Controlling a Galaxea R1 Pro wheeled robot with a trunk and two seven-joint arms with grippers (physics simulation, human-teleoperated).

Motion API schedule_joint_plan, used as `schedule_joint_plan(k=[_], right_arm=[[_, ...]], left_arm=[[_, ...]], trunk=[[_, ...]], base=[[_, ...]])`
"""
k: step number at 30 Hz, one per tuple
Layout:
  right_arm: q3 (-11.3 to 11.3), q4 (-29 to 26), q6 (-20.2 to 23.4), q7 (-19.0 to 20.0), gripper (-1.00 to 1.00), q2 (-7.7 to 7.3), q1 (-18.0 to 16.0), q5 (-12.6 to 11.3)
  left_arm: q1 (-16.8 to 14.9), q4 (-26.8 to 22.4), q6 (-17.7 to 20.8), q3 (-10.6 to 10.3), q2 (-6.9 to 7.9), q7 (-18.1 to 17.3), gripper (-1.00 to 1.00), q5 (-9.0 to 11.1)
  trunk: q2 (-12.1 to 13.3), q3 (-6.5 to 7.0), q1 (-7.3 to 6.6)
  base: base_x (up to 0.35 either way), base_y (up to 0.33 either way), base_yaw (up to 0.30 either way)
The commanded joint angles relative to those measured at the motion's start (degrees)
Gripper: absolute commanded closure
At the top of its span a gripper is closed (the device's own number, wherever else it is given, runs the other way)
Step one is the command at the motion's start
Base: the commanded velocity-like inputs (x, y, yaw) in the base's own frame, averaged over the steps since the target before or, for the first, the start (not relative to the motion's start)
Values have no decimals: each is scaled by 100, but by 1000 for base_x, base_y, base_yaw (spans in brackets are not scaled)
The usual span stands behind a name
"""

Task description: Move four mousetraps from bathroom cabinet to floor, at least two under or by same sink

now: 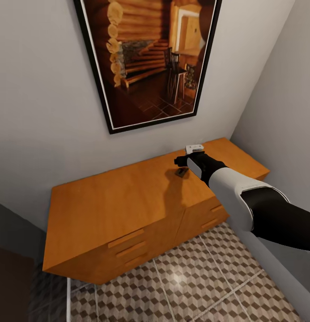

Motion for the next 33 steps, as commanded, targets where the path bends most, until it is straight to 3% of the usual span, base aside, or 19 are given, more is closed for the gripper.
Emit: schedule_joint_plan(k=[1, 13, 18, 22, 27, 33], right_arm=[[48, -8, 31, -26, -100, 0, -3, -55], [40, -18, 103, -70, -100, 6, -3, -49], [19, -142, 1022, -104, -100, 4, -3, -114], [14, -608, 1768, -121, -100, -17, -3, -366], [13, -918, 2317, -262, -100, -24, -3, -780], [19, -1151, 2458, -341, -100, -34, -3, -863]], left_arm=[[-6, 12, -8, -48, -2, 5, 100, 36], [-5, 12, -8, -48, -3, 5, 100, 36], [-5, 12, -8, -48, -4, 5, 100, 36], [-5, 12, -8, -48, -6, 5, 100, 36], [-5, 12, -8, -48, -10, 5, 100, 36], [-5, 12, -8, -48, -24, 5, 100, 36]], trunk=[[-10, -18, 2], [-10, -108, 2], [-10, -111, 2], [-10, -111, 2], [-10, -111, 2], [-10, -112, 2]], base=[[0, 0, 0], [0, 0, 0], [0, 0, 0], [0, 0, 0], [0, 0, 0], [0, 0, 0]])
